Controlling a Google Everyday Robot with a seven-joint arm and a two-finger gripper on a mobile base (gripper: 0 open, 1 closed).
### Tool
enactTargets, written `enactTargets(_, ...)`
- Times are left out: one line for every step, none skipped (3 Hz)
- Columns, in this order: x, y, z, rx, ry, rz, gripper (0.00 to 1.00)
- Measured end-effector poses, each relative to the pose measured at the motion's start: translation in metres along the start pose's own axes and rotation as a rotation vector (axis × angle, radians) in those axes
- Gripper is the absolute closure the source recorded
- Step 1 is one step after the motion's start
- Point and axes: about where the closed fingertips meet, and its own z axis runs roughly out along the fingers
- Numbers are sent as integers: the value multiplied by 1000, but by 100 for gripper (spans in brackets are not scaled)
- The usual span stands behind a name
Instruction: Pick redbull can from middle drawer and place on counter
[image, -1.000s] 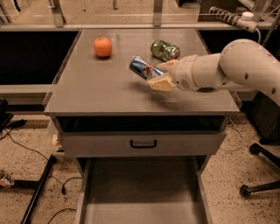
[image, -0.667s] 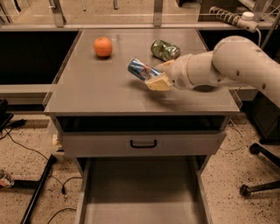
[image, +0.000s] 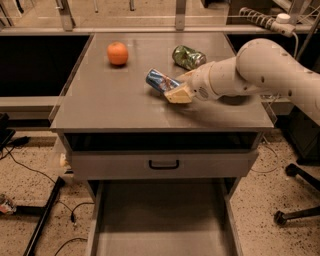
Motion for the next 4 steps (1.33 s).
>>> enactTargets(0, 0, 1, -1, 1, 3, 57)
enactTargets(0, 0, 1, -1, 1, 3, 34)
enactTargets(0, 0, 1, -1, 1, 3, 11)
enactTargets(0, 0, 1, -1, 1, 3, 0)
